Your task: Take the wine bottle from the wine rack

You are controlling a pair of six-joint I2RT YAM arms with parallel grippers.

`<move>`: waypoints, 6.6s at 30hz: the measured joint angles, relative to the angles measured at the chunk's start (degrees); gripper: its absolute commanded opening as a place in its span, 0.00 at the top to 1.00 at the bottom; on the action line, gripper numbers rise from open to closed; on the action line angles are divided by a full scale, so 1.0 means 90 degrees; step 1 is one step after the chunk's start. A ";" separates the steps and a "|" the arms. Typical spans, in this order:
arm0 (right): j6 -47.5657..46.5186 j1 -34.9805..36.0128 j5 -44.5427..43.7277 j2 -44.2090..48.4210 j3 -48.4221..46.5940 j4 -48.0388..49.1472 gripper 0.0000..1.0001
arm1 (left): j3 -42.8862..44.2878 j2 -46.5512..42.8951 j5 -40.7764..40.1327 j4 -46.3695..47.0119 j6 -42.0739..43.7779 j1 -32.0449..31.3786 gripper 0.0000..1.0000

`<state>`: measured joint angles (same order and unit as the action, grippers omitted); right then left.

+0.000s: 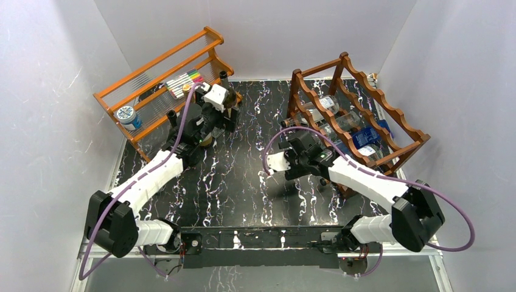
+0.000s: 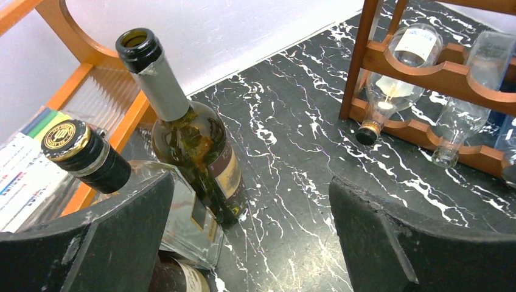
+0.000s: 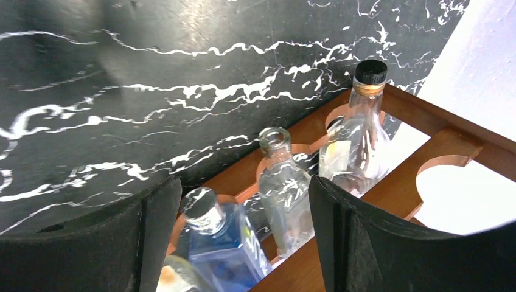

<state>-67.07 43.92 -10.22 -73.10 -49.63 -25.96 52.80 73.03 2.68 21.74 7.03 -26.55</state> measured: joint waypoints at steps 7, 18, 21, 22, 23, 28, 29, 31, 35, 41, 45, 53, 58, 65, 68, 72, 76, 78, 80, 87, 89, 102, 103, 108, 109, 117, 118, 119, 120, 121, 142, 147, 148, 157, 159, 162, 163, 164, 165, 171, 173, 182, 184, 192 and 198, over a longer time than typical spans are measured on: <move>-0.0899 -0.0396 -0.0175 -0.0593 0.0447 0.1343 0.21 | -0.0104 -0.0138 -0.0420 0.0012 0.0452 -0.0391 0.02; -0.1600 -0.0843 -0.0420 -0.1421 0.0585 0.2584 0.21 | -0.0197 -0.0153 -0.0852 0.0036 0.0651 -0.0442 0.02; -0.1637 -0.0933 -0.0476 -0.1666 0.0571 0.2720 0.20 | -0.0202 -0.0151 -0.0940 0.0070 0.0680 -0.0442 0.02; -0.1654 -0.0957 -0.0486 -0.1753 0.0563 0.2735 0.19 | -0.0206 -0.0151 -0.0969 0.0083 0.0692 -0.0442 0.02; -0.1673 -0.0969 -0.0493 -0.1814 0.0561 0.2744 0.18 | -0.0214 -0.0153 -0.0991 0.0092 0.0699 -0.0442 0.02; -0.1758 -0.1044 -0.0537 -0.2076 0.0561 0.2997 0.18 | -0.0289 -0.0153 -0.1076 0.0095 0.0721 -0.0442 0.02; -0.1766 -0.1047 -0.0566 -0.2152 0.0561 0.3077 0.18 | -0.0289 -0.0153 -0.1081 0.0097 0.0719 -0.0442 0.02; -0.1807 -0.1054 -0.0634 -0.2319 0.0559 0.3228 0.19 | -0.0289 -0.0153 -0.1083 0.0112 0.0721 -0.0447 0.02; -0.1911 -0.1083 -0.0748 -0.2533 0.0517 0.3466 0.22 | -0.0289 -0.0153 -0.1090 0.0109 0.0724 -0.0452 0.02; -0.2006 -0.1146 -0.0896 -0.2815 0.0396 0.3764 0.33 | -0.0289 -0.0153 -0.1127 0.0109 0.0760 -0.0452 0.02; -0.2067 -0.1166 -0.0908 -0.2846 0.0396 0.3757 0.40 | -0.0291 -0.0153 -0.1158 0.0112 0.0767 -0.0459 0.02; -0.2086 -0.1166 -0.0845 -0.2846 0.0393 0.3687 0.65 | -0.0291 -0.0153 -0.1180 0.0112 0.0767 -0.0481 0.02; -0.2115 -0.1117 -0.0823 -0.2846 0.0328 0.3560 0.82 | -0.0299 -0.0153 -0.1183 0.0114 0.0767 -0.0481 0.02; -0.1991 -0.0918 -0.0814 -0.2601 0.0318 0.3322 1.00 | -0.0304 -0.0151 -0.1183 0.0112 0.0770 -0.0481 0.02; -0.1753 -0.0784 -0.0760 -0.2276 0.0260 0.3072 1.00 | -0.0304 -0.0151 -0.1183 0.0109 0.0775 -0.0481 0.02; -0.1513 -0.0658 -0.0559 -0.1792 0.0206 0.2795 1.00 | -0.0304 -0.0151 -0.1183 0.0112 0.0799 -0.0481 0.02; -0.1139 -0.0415 -0.0316 -0.1394 0.0143 0.2516 1.00 | -0.0304 -0.0151 -0.1183 0.0109 0.0823 -0.0481 0.02; -0.0874 -0.0304 -0.0172 -0.1222 0.0090 0.2368 1.00 | -0.0304 -0.0151 -0.1183 0.0109 0.0826 -0.0481 0.02; -0.0629 -0.0214 -0.0017 -0.1086 0.0039 0.2261 1.00 | -0.0304 -0.0151 -0.1183 0.0109 0.0828 -0.0481 0.02; 0.0369 0.0107 0.0546 -0.0476 -0.0189 0.1882 1.00 | -0.0304 -0.0148 -0.1178 0.0107 0.0818 -0.0481 0.02; 0.0629 0.0243 0.0651 -0.0335 -0.0289 0.1800 1.00 | -0.0304 -0.0148 -0.1173 0.0104 0.0814 -0.0481 0.02; 0.1719 0.0937 0.1044 0.0160 -0.1083 0.1370 1.00 | -0.0304 -0.0148 -0.1093 0.0104 0.0806 -0.0481 0.02; 0.1817 0.0959 0.1066 0.0165 -0.1168 0.1370 1.00 | -0.0304 -0.0148 -0.1076 0.0104 0.0801 -0.0481 0.02; 0.2341 0.1003 0.1207 0.0209 -0.1540 0.1491 1.00 | -0.0304 -0.0151 -0.0950 0.0102 0.0733 -0.0481 0.02; 0.2453 0.1005 0.1212 0.0240 -0.1542 0.1562 1.00 | -0.0304 -0.0151 -0.0923 0.0102 0.0714 -0.0481 0.02; 0.3728 0.0996 0.0984 0.0177 -0.1600 0.2091 1.00 | -0.0357 -0.0515 -0.0600 0.0124 0.0590 -0.0481 0.03; 0.3956 0.0976 0.0959 0.0100 -0.1661 0.2118 1.00 | -0.0379 -0.0588 -0.0578 0.0141 0.0590 -0.0483 0.03; 0.4187 0.0942 0.0942 0.0007 -0.1741 0.2140 1.00 | -0.0396 -0.0648 -0.0573 0.0153 0.0590 -0.0483 0.03; 0.4381 0.0913 0.0942 -0.0070 -0.1807 0.2166 1.00 | -0.0398 -0.0707 -0.0573 0.0155 0.0590 -0.0483 0.04; 0.4624 0.0867 0.0942 -0.0172 -0.1885 0.2215 1.00 | -0.0398 -0.0760 -0.0580 0.0155 0.0593 -0.0483 0.04; 0.7514 0.0087 0.0367 -0.2873 -0.4488 0.2720 1.00 | -0.1173 -0.2324 -0.1919 0.1042 0.1197 -0.0488 0.06; 0.7541 0.0087 0.0255 -0.3444 -0.5119 0.2518 1.00 | -0.1246 -0.2300 -0.2008 0.1071 0.1319 -0.0488 0.06; 0.7529 0.0087 0.0243 -0.3560 -0.5243 0.2506 1.00 | -0.1246 -0.2302 -0.2021 0.1098 0.1326 -0.0488 0.06; 0.7281 0.0119 0.0146 -0.4053 -0.5637 0.2433 1.00 | -0.1246 -0.2302 -0.2084 0.1248 0.1396 -0.0488 0.06; 0.7252 0.0131 0.0146 -0.4107 -0.5710 0.2424 0.98 | -0.1246 -0.2302 -0.2089 0.1253 0.1404 -0.0488 0.06; 0.7235 0.0143 0.0148 -0.4126 -0.5748 0.2390 0.81 | -0.1246 -0.2302 -0.2093 0.1253 0.1418 -0.0488 0.06; 0.7235 0.0153 0.0148 -0.4126 -0.5751 0.2378 0.75 | -0.1246 -0.2302 -0.2098 0.1256 0.1423 -0.0488 0.06; 0.7235 0.0160 0.0151 -0.4126 -0.5753 0.2378 0.66 | -0.1246 -0.2302 -0.2106 0.1256 0.1433 -0.0488 0.06; 0.7232 0.0165 0.0153 -0.4126 -0.5753 0.2378 0.58 | -0.1246 -0.2305 -0.2110 0.1256 0.1435 -0.0488 0.06; 0.7193 0.0189 0.0209 -0.4121 -0.5753 0.2378 0.23 | -0.1326 -0.2310 -0.2152 0.1292 0.1443 -0.0488 0.06; 0.7189 0.0204 0.0233 -0.4119 -0.5753 0.2378 0.17 | -0.1326 -0.2310 -0.2161 0.1297 0.1443 -0.0488 0.06; 0.6904 0.0219 0.0413 -0.3582 -0.5729 0.1885 0.02 | -0.1326 -0.2334 -0.2193 0.1297 0.1440 -0.0488 0.05; 0.6666 0.0219 0.0469 -0.3150 -0.5540 0.1783 0.02 | -0.1326 -0.2341 -0.2193 0.1297 0.1438 -0.0488 0.05; 0.4520 0.0219 0.0889 -0.0508 -0.3774 0.0848 0.14 | -0.1326 -0.2346 -0.2203 0.1290 0.1377 -0.0488 0.05; 0.2834 0.0236 0.0984 0.0551 -0.2465 -0.0673 0.14 | -0.1326 -0.2346 -0.2225 0.1292 0.1314 -0.0488 0.04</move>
<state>-41.56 46.04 -1.37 -68.14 -71.81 -32.01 40.86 51.92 -17.34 33.36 18.85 -30.94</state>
